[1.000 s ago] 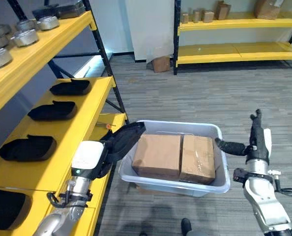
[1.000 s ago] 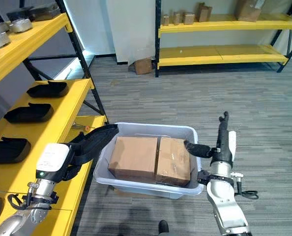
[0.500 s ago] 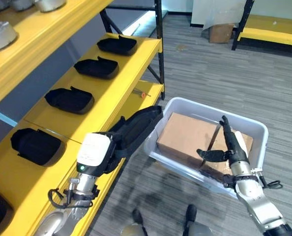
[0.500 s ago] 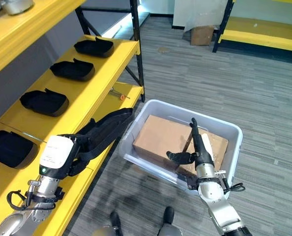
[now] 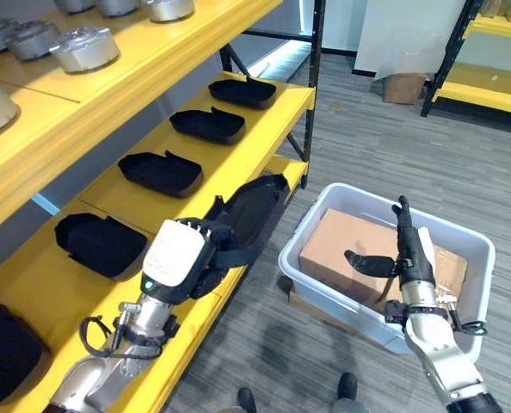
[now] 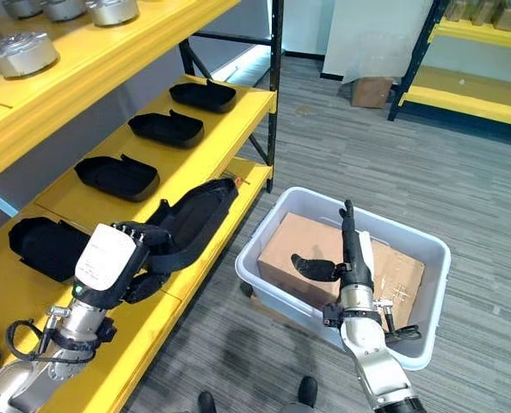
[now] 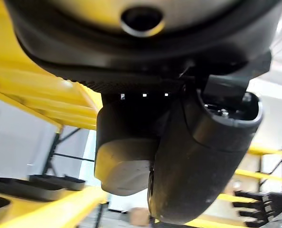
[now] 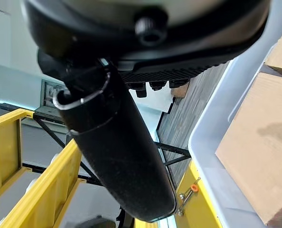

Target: Move parts from the plastic box to the shelf.

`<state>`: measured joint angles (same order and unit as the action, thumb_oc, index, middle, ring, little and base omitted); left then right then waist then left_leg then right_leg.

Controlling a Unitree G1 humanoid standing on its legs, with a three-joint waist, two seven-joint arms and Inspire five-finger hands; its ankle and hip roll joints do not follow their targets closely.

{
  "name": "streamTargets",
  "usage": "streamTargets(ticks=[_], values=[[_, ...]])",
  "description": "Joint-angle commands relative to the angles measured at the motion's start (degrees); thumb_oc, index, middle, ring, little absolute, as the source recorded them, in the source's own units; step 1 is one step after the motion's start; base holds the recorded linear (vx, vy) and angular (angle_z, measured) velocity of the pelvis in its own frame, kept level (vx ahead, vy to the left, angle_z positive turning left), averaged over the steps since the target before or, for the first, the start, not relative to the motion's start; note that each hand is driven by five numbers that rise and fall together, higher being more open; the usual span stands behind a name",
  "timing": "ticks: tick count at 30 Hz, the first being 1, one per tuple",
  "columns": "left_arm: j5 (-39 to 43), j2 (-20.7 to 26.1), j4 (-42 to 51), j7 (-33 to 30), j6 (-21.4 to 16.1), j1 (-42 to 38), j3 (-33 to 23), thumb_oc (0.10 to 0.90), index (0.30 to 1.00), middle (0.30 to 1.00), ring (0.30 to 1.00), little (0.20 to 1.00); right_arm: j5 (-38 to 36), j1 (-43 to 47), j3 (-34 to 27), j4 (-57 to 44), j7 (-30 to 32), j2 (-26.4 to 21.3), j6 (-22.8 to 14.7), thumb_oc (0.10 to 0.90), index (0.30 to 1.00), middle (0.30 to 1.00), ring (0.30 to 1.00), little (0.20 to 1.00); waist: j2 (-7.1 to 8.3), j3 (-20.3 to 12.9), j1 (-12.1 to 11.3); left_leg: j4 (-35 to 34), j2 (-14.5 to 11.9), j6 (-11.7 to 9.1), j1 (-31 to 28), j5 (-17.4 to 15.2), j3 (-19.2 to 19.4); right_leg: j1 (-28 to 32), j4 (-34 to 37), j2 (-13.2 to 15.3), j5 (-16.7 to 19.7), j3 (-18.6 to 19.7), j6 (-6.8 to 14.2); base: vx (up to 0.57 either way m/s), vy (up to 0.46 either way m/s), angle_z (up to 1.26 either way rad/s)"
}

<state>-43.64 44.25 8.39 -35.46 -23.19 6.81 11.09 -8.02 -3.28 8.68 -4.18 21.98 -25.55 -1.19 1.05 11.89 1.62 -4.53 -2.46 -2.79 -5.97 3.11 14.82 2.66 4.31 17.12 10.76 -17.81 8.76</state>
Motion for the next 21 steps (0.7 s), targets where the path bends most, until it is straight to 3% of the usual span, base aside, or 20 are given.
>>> streamTargets(ticks=[1,4,5,6,7,9,11,16,17,19,21], values=[[1.04,0.32,5.47,-5.26,-0.15,-8.07,-0.98,0.400,0.300,0.300,0.300,0.300,1.82,3.65,-2.01,-7.53,3.89,-2.64,-4.25,0.900,1.000,1.000,1.000,1.000,-0.97,-3.99,2.65,1.04,-0.27,3.18,-1.63,-7.01,1.51,-1.92,-7.28,-3.95,-8.22,4.16,2.78,-0.18,0.174,0.29],[0.29,-0.44,5.42,-6.49,1.65,-11.90,1.48,0.400,0.300,0.300,0.300,0.300,4.21,4.99,-0.91,-7.76,6.76,-2.64,-3.56,0.900,1.000,1.000,1.000,1.000,-0.87,-4.05,2.83,1.90,0.60,4.91,0.30,-6.93,0.42,-3.05,-17.12,-8.44,-14.29,6.56,0.53,-0.17,0.100,0.25],[-0.06,-0.53,5.60,-7.19,2.20,-13.00,1.84,0.400,0.300,0.300,0.300,0.300,4.45,5.07,-1.04,-7.29,7.48,-3.00,-4.01,0.900,1.000,1.000,1.000,1.000,-0.68,-4.07,2.97,2.16,1.13,5.41,0.89,-7.00,-0.55,-3.67,-19.57,-9.99,-14.52,8.04,0.10,-0.18,-0.021,0.43],[0.44,-0.61,5.66,-7.47,2.76,-15.09,2.34,0.400,0.300,0.300,0.300,0.300,5.16,4.89,-1.76,-6.51,9.56,-3.43,-6.61,0.900,1.000,1.000,1.000,1.000,-0.44,-4.01,3.45,2.37,1.96,5.90,1.81,-6.81,-2.82,-4.67,-22.21,-13.06,-15.11,11.42,-1.19,-0.19,-0.061,0.66],[0.76,-0.58,5.37,-7.40,2.46,-15.96,2.22,0.400,0.300,0.300,0.300,0.300,5.64,4.59,-2.58,-6.77,10.24,-3.70,-7.68,0.900,1.000,1.000,1.000,1.000,-0.35,-4.08,3.61,2.09,2.32,5.86,2.15,-6.55,-3.86,-4.95,-22.97,-14.62,-15.53,12.47,-1.74,-0.18,-0.083,1.06],[1.01,-0.73,5.56,-6.12,3.69,-17.60,2.52,0.400,0.300,0.300,0.300,0.300,6.93,5.50,-3.18,-6.59,10.47,-3.87,-9.18,0.900,1.000,1.000,1.000,1.000,-0.18,-3.52,3.62,2.32,3.34,5.59,2.42,-6.77,-5.89,-5.50,-21.76,-15.94,-16.26,13.06,-2.71,-0.17,-0.172,0.83],[0.14,-2.54,5.82,-4.49,5.51,-15.76,2.64,0.400,0.300,0.300,0.300,0.300,6.20,6.20,-2.86,-7.82,8.76,-3.99,-8.11,0.900,1.000,1.000,1.000,1.000,-0.48,-3.66,2.90,1.70,3.47,4.17,2.10,-5.47,-7.64,-1.67,-12.55,-16.73,-16.05,12.99,-4.38,-0.14,-0.266,0.03],[0.66,-2.42,6.87,-3.12,5.69,-12.05,0.54,0.400,0.300,0.300,0.300,0.300,8.55,5.55,-3.01,-10.14,7.28,-4.47,-8.69,0.900,1.000,1.000,1.000,1.000,-0.95,-4.05,2.27,3.12,4.28,3.87,3.36,-5.76,-8.10,-0.61,-8.80,-16.81,-14.71,13.72,-4.86,-0.05,-0.078,-0.05],[0.98,-2.21,7.07,-3.10,4.91,-11.50,0.32,0.400,0.300,0.300,0.300,0.300,8.95,5.82,-2.49,-10.65,8.82,-5.15,-8.76,0.900,1.000,1.000,1.000,1.000,-1.07,-3.45,1.90,5.13,5.00,3.85,4.75,-6.69,-7.38,-0.48,-8.42,-16.45,-14.82,13.01,-4.93,-0.19,-0.033,0.11],[0.33,-2.94,7.41,-2.17,2.37,-12.44,0.94,0.400,0.300,0.300,0.300,0.300,9.81,6.34,-2.02,-10.82,13.14,-5.01,-7.34,0.900,1.000,1.000,1.000,1.000,-1.13,-2.74,3.05,6.51,3.25,3.07,5.45,-6.89,1.17,0.17,-6.74,-14.67,-14.01,8.27,-4.28,-0.22,0.007,0.44],[0.22,-2.96,8.11,-2.01,2.48,-12.49,1.22,0.400,0.300,0.300,0.300,0.300,9.96,6.30,-2.05,-10.88,14.18,-4.78,-6.82,0.900,1.000,1.000,1.000,1.000,-1.04,-2.76,3.83,7.16,1.84,2.61,5.31,-7.14,3.99,0.73,-5.82,-13.95,-13.64,6.63,-4.10,-0.09,0.031,1.57]])
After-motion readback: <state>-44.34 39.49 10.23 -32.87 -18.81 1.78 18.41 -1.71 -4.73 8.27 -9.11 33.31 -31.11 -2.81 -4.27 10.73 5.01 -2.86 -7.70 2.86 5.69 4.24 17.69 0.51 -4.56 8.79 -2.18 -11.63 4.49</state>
